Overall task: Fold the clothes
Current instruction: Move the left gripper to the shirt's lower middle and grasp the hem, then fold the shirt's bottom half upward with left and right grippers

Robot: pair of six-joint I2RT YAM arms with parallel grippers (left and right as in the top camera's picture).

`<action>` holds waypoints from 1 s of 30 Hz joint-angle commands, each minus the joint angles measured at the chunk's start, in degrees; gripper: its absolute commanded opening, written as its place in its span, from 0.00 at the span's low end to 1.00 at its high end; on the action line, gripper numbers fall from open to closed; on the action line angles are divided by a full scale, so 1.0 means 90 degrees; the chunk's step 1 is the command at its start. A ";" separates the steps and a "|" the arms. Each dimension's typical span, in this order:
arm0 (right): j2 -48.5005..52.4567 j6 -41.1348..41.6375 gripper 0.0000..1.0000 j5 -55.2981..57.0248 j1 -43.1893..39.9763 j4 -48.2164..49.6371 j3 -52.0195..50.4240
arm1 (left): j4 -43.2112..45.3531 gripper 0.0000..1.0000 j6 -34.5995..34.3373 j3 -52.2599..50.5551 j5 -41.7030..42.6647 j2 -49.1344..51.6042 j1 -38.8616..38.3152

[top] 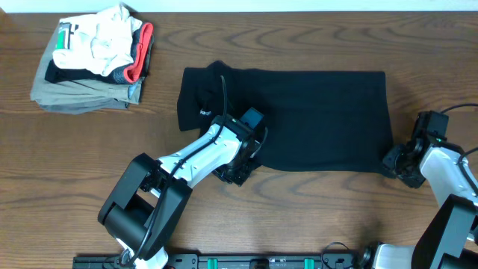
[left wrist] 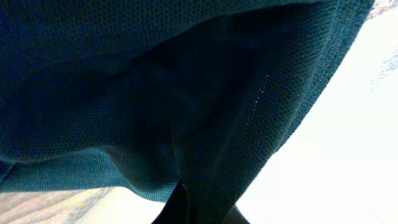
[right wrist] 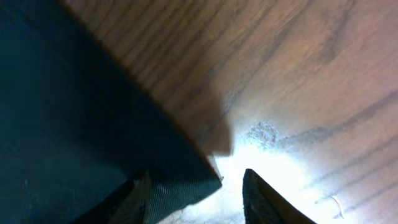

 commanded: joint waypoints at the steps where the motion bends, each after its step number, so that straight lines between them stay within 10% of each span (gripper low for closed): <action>1: -0.0044 0.0104 0.43 -0.0046 -0.0039 0.0175 -0.0189 | -0.0053 0.06 -0.0085 0.0102 -0.0070 -0.0117 0.0034; 11: -0.0041 0.0221 0.36 -0.0272 -0.0032 0.0597 -0.0597 | -0.0058 0.06 -0.0376 0.0104 -0.0070 -0.0129 0.0034; 15: -0.0039 0.0248 0.02 -0.0318 -0.0034 0.0636 -0.0646 | -0.0058 0.06 -0.0442 0.0104 -0.0073 -0.0209 0.0046; 30: -0.0457 0.0002 0.01 -0.0743 -0.0153 -0.0748 0.0454 | -0.0325 0.06 -0.1037 0.0117 -0.0070 -0.1868 0.0964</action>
